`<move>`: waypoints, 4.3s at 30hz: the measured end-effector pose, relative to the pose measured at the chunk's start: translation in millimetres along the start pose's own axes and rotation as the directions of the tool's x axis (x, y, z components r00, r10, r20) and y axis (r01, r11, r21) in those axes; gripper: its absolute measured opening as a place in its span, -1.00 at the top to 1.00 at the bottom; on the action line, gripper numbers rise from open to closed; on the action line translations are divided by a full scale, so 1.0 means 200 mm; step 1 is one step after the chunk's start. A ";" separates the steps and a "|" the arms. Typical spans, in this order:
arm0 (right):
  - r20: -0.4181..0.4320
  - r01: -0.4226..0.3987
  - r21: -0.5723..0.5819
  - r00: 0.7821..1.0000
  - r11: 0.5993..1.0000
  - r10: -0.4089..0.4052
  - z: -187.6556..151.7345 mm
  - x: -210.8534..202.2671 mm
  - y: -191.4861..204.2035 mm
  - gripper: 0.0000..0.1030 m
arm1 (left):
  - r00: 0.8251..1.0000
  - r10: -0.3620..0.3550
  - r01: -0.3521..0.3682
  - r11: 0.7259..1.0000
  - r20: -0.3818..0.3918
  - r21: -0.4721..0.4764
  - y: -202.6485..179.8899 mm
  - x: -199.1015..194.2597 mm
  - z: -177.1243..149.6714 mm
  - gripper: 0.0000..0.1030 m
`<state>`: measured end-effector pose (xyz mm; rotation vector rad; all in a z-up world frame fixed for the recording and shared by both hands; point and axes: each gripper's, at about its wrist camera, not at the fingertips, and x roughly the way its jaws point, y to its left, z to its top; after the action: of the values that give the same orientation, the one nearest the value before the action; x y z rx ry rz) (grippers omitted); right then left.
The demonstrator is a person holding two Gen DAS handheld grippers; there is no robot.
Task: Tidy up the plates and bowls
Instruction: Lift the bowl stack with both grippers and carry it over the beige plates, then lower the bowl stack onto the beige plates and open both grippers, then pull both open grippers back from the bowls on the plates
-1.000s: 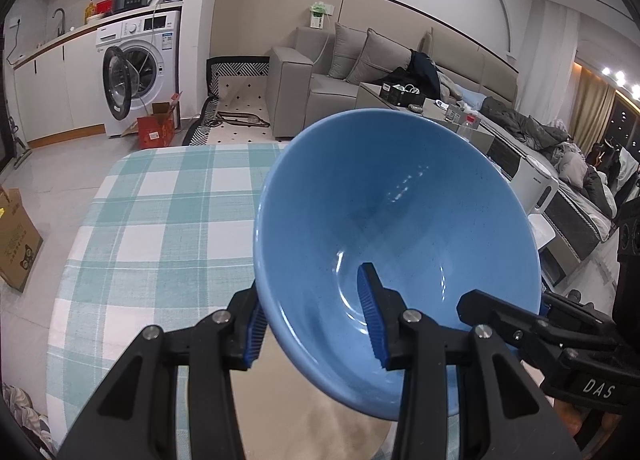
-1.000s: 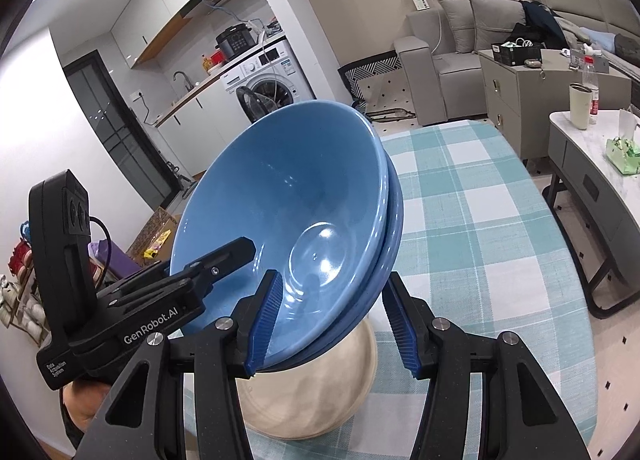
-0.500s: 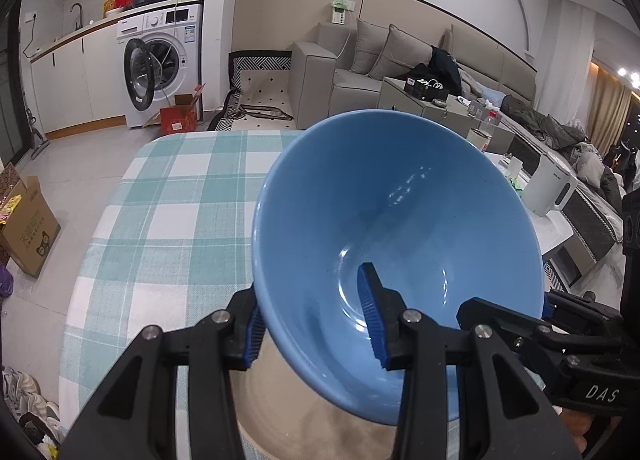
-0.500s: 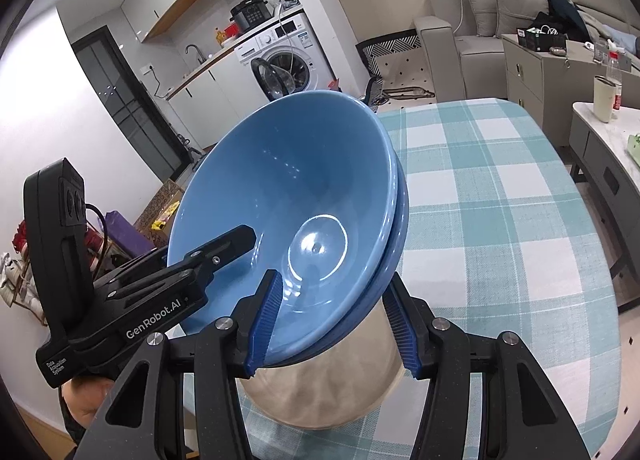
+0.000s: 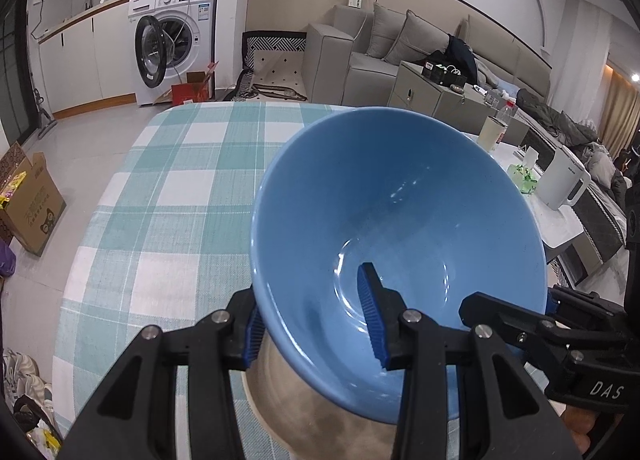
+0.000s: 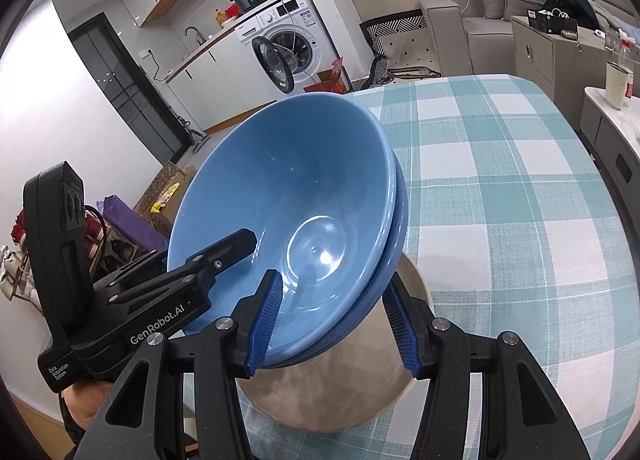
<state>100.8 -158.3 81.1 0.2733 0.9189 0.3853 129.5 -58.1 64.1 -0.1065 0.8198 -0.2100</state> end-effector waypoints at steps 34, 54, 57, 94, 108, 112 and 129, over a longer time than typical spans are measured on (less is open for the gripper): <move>-0.086 0.022 0.011 0.996 1.000 -0.021 -0.04 0.13 -0.03 -0.02 | 0.998 0.017 -0.017 1.000 -0.069 -0.002 0.01 0.09 -0.10 0.17; -0.043 0.001 0.001 0.999 1.000 -0.001 -0.02 0.11 -0.06 -0.48 | 0.999 -0.024 0.026 0.999 -0.046 0.032 0.02 0.05 -0.10 -0.36; -0.023 0.003 -0.013 1.000 1.000 -0.003 -0.01 0.08 -0.07 -0.65 | 1.000 -0.012 0.013 1.000 -0.010 0.029 0.05 0.00 -0.09 -0.69; 0.310 0.073 -0.302 0.951 0.950 0.026 -0.56 -0.15 -0.04 -0.99 | 0.954 -0.006 -0.037 0.990 0.298 0.138 0.15 -0.31 -0.60 -1.00; 0.323 0.042 -0.317 0.944 0.947 0.066 -0.64 -0.15 -0.03 -0.99 | 0.951 -0.033 -0.003 0.993 0.309 0.117 0.14 -0.30 -0.70 -1.00; 0.323 0.056 -0.336 0.945 0.940 0.059 -0.66 -0.13 -0.01 -0.99 | 0.951 -0.033 -0.009 0.991 0.307 0.135 0.10 -0.29 -0.72 -1.00; 0.341 0.049 -0.345 0.937 0.937 0.076 -0.68 -0.13 0.00 -0.99 | 0.946 -0.021 -0.024 0.990 0.324 0.136 0.10 -0.29 -0.73 -1.00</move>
<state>-24.0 -161.1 20.6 0.0173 0.4851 0.4870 -13.3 -27.7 3.5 -0.0088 0.4740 -0.2399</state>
